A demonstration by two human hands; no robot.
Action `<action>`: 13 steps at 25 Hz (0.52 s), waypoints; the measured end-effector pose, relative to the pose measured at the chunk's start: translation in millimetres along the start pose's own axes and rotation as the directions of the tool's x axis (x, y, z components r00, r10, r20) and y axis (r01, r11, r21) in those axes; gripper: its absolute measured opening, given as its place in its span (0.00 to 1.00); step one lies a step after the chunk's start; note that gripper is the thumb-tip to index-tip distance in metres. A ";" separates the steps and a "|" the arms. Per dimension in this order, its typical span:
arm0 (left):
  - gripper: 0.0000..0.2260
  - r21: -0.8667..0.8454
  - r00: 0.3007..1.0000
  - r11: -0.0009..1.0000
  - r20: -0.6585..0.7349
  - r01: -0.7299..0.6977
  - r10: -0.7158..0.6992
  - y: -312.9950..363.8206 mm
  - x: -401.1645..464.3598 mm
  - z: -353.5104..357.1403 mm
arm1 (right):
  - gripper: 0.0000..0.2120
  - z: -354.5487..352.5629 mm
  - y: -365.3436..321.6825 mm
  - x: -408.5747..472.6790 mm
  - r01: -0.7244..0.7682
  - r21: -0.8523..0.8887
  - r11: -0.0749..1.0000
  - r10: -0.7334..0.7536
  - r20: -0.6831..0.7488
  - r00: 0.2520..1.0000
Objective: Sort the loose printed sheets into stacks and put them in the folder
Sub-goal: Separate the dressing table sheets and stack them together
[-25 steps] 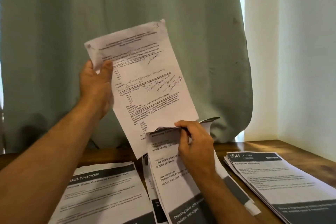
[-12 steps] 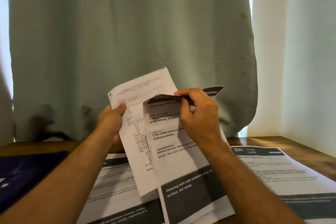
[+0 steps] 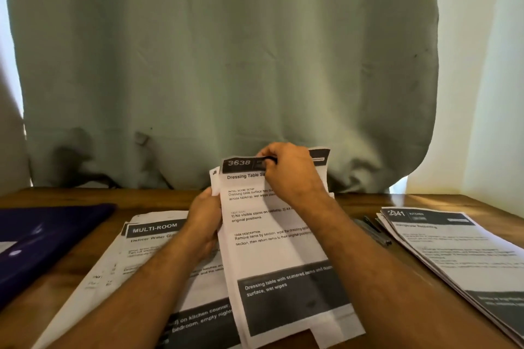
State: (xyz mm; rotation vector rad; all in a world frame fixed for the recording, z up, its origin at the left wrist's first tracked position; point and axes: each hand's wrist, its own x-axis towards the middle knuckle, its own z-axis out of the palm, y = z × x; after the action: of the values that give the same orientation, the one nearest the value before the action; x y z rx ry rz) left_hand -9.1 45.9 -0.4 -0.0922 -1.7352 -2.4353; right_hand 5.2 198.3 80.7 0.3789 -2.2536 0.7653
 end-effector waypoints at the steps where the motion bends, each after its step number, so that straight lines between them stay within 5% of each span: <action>1: 0.09 -0.001 1.000 1.000 -0.001 0.011 -0.011 -3.4 1.2 -1.4 | 0.11 7.8 5.7 0.3 -0.025 -0.021 0.999 0.026 0.036 0.999; 10: 0.14 0.006 0.999 1.000 0.033 0.023 -0.024 -19.2 6.5 -1.8 | 0.08 40.8 57.8 -25.1 -0.113 -0.089 0.990 0.122 0.096 0.988; 13: 0.09 0.104 0.998 0.994 0.046 -0.043 0.038 -21.0 5.7 -2.3 | 0.07 41.8 55.5 -30.8 -0.108 -0.091 0.990 0.115 0.076 0.990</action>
State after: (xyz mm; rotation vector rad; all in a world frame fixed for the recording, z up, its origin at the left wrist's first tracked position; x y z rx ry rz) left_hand -18.0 50.0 -20.1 -0.1683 -1.8570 -2.3265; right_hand -21.7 217.0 12.1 0.2479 -2.3919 0.7173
